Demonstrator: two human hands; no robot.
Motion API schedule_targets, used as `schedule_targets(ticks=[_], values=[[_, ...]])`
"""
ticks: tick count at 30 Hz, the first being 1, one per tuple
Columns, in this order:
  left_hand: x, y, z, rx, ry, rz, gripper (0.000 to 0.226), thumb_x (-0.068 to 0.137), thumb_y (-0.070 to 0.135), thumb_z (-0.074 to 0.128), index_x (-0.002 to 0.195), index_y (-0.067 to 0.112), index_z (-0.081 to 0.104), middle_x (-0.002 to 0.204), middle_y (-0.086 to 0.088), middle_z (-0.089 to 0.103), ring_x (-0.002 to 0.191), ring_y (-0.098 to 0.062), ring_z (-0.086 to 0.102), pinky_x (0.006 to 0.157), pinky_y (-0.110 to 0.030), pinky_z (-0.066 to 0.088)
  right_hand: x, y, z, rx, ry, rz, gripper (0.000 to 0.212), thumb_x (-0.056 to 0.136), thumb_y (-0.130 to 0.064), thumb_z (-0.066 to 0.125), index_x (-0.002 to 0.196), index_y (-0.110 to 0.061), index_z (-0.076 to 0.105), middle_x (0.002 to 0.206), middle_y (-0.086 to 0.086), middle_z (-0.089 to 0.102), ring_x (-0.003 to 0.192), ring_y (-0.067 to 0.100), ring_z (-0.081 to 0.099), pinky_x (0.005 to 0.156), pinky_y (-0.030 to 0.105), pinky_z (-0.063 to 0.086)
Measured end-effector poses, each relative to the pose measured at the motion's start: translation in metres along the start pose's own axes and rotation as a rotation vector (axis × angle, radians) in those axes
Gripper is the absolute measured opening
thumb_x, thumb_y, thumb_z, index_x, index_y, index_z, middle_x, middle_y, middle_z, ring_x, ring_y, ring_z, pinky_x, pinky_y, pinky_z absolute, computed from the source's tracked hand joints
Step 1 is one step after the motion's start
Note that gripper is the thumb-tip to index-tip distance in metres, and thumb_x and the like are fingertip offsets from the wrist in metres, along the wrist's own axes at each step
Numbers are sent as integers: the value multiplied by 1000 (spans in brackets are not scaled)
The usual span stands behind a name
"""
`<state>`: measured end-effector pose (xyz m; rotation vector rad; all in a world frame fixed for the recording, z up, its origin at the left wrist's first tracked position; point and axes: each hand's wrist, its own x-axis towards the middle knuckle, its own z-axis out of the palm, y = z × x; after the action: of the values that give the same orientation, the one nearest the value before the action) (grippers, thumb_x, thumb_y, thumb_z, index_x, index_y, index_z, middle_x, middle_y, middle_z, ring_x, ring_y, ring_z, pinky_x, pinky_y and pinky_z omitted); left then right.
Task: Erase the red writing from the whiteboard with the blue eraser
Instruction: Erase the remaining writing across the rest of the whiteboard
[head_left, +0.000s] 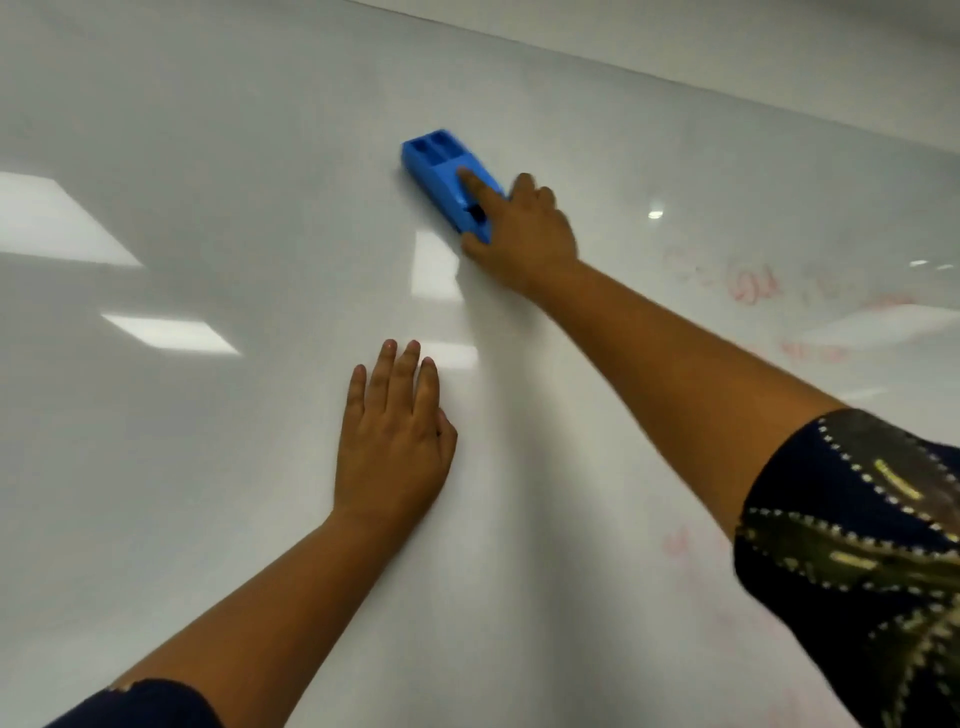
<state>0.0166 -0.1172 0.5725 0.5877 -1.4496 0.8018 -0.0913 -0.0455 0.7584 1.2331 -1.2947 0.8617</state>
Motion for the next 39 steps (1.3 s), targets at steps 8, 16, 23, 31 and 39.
schedule_targets(ticks=[8,16,23,31,39], values=[[1,-1,1,12,-25,7,52,86,21,29,123,-6,54,132,-24,52,127,-41,43,103,-57,26,20,22,-5,122,22,432,65,93,-35,46,147,-25,12,137,19,27,121,34,34,98,40,37],[0,-2,0,9,-74,-11,49,89,14,55,133,-4,43,142,-24,40,134,-39,31,111,-50,17,18,-104,9,22,-23,-92,58,95,-35,40,146,-31,13,138,13,29,118,29,36,89,35,37],[0,-2,-2,-4,-58,-15,44,91,15,44,131,-5,46,139,-25,43,132,-40,35,109,-51,20,9,-67,12,-31,55,-91,62,91,-41,46,145,-38,14,134,12,33,114,29,38,85,36,38],[-2,-4,6,-17,-6,-10,46,85,14,41,125,-7,51,135,-25,48,130,-40,38,108,-50,23,-22,100,-5,81,60,390,63,85,-38,54,141,-39,24,136,17,31,123,39,33,97,48,35],[-2,-3,5,-14,-32,-23,47,86,14,41,128,-7,47,138,-26,44,133,-40,34,110,-51,22,-131,165,5,138,124,587,62,83,-36,61,136,-31,30,124,20,36,109,37,41,80,42,42]])
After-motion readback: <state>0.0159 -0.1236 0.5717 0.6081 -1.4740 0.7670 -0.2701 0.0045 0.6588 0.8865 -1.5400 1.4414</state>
